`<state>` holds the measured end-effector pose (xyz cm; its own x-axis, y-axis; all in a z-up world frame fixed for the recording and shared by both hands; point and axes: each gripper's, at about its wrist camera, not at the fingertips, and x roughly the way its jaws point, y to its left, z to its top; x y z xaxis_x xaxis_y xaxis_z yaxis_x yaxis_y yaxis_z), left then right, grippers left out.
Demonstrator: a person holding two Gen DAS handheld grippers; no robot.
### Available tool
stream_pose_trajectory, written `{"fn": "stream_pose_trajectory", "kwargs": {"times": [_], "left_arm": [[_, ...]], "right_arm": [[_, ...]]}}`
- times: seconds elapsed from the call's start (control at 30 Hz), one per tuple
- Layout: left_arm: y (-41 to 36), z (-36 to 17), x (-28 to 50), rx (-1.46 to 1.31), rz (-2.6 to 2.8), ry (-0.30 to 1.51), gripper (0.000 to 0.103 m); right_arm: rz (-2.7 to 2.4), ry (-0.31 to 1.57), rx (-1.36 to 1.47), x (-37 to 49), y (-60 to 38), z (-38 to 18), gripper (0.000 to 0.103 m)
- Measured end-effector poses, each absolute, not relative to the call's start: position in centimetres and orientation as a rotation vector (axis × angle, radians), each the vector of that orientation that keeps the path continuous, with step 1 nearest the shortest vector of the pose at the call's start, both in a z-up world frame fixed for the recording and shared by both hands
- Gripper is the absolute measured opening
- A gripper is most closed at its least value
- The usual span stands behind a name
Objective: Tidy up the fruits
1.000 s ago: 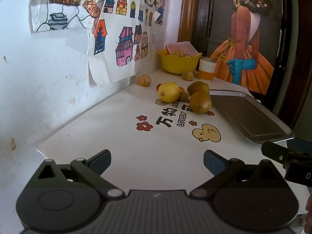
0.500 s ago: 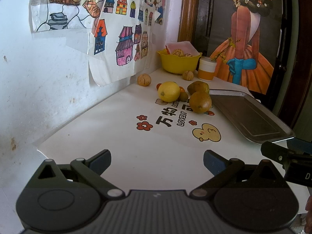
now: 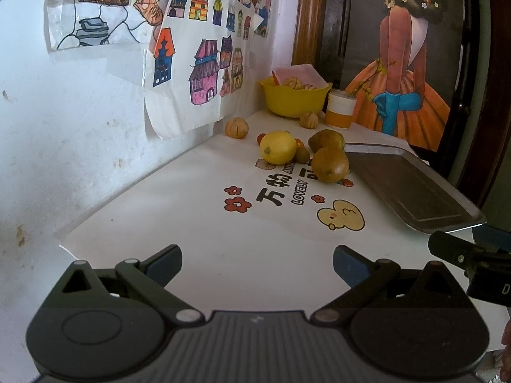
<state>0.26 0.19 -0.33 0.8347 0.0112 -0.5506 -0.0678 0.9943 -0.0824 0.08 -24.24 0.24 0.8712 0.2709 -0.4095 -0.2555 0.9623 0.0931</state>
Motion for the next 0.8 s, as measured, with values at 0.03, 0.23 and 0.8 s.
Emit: {"fn": "stream_pose_trajectory", "kwargs": {"times": [0.03, 0.23, 0.8], "left_arm": [[0.2, -0.3, 0.4, -0.099, 0.043, 0.588, 0.102], [0.3, -0.2, 1.1, -0.096, 0.062, 0.604, 0.102], [2.2, 3.3, 8.6, -0.046, 0.061, 0.637, 0.102]], "right_arm": [[0.277, 0.437, 0.034, 0.2, -24.2, 0.2, 0.103], [0.297, 0.457, 0.038, 0.9, -23.9, 0.3, 0.103], [0.533, 0.474, -0.079, 8.2, -22.8, 6.6, 0.103]]}}
